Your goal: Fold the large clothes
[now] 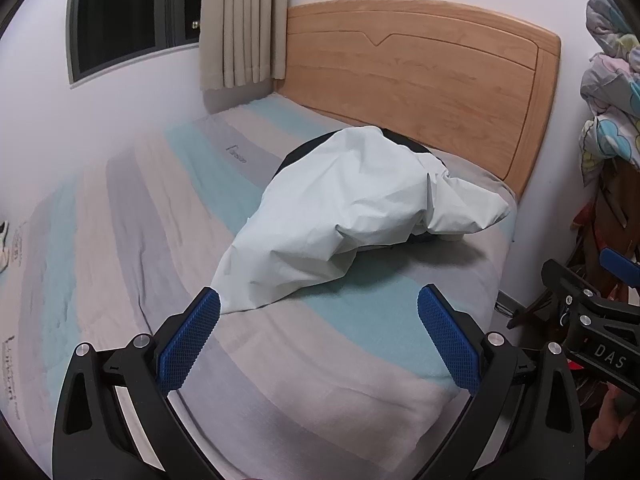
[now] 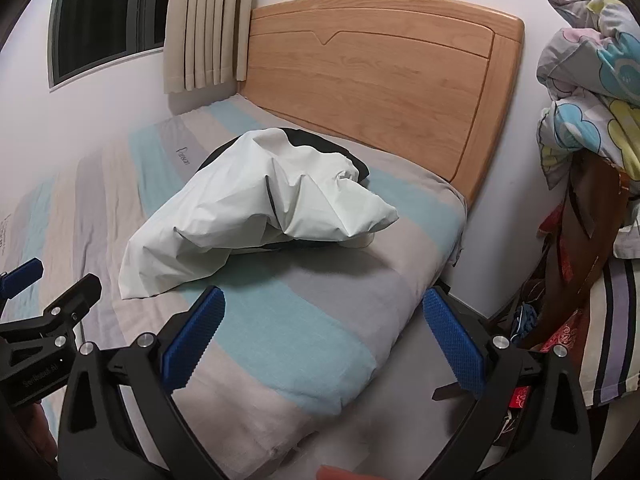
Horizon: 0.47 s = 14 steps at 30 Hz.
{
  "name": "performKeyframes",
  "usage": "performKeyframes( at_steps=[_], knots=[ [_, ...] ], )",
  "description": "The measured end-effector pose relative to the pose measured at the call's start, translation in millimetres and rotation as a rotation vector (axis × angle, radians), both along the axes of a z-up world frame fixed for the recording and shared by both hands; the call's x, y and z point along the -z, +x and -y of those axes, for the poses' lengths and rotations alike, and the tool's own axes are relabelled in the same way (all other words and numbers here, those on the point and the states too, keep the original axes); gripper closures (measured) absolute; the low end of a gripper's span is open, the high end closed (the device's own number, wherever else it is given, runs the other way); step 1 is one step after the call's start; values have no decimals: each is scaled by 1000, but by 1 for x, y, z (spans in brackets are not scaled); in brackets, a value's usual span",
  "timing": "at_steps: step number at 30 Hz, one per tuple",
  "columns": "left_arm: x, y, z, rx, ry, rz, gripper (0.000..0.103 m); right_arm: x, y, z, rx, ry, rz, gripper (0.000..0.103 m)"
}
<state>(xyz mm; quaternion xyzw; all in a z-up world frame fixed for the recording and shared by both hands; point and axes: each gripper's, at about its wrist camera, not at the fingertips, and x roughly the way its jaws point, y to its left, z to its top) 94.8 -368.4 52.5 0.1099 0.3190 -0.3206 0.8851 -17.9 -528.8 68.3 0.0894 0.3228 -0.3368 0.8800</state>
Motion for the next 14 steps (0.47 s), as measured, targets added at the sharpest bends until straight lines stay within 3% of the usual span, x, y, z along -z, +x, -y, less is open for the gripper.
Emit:
performKeyframes(
  at_steps=[14],
  knots=[
    [-3, -2, 1, 12, 10, 12, 6, -1, 0, -2, 4, 6, -7, 7]
  ],
)
